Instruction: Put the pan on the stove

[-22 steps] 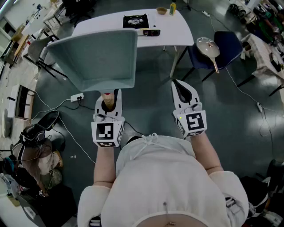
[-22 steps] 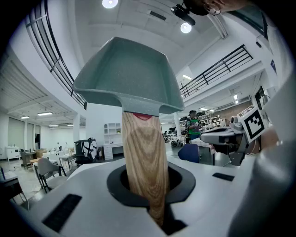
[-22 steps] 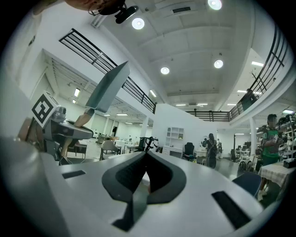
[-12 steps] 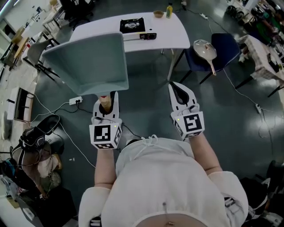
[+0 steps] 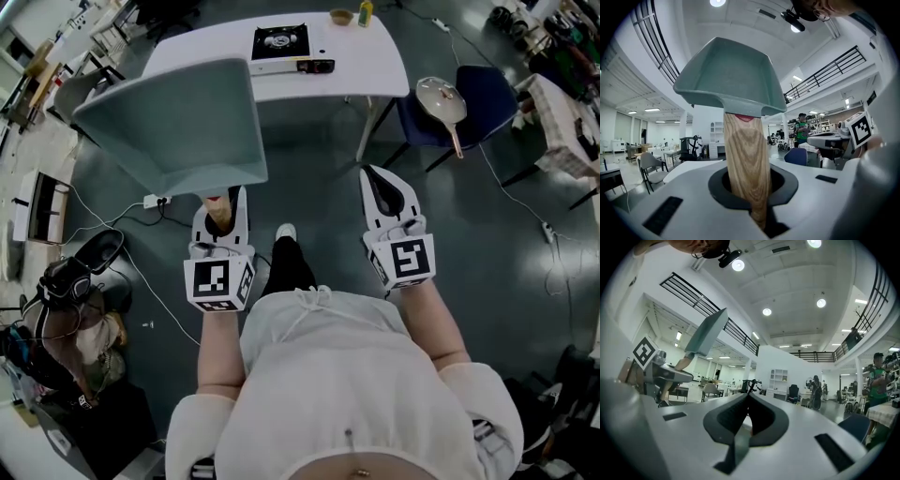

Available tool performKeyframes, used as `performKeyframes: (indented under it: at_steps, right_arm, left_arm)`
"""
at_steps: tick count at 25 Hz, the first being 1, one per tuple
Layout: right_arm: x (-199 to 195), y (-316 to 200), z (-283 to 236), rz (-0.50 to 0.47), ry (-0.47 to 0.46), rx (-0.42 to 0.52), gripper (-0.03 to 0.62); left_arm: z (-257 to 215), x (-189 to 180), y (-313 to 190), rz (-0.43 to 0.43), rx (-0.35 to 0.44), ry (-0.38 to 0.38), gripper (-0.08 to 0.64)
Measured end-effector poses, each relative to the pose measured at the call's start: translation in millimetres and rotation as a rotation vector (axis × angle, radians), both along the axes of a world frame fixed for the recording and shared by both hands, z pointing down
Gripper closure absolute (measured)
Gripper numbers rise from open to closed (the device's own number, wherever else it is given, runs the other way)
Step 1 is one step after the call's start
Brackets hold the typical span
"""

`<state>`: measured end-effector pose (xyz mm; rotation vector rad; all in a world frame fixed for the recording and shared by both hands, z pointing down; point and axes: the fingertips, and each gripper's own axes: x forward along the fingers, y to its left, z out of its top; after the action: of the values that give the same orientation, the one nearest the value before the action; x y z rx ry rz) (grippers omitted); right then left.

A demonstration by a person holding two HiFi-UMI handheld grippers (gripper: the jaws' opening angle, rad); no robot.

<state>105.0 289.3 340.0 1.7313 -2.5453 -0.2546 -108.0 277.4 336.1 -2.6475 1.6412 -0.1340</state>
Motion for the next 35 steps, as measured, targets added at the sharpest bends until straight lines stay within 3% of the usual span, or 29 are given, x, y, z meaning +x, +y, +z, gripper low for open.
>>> performKeyframes:
  at_steps: [8,23,35]
  right_arm:
    - [-6,-100,8,-0.003,0.007,-0.003,0.589]
    - [-32,-359,8,0.046,0.015,-0.073,0.589]
    - [-25,-478,30,0.005,0.002,-0.126,0.588]
  left_arm:
    - [16,3,-103,0.015,-0.029,-0.016,0.518]
    - [18,-6,-372,0.137,-0.076,-0.01,0.518]
    - [63,6,-483,0.138,-0.219,-0.004,0.518]
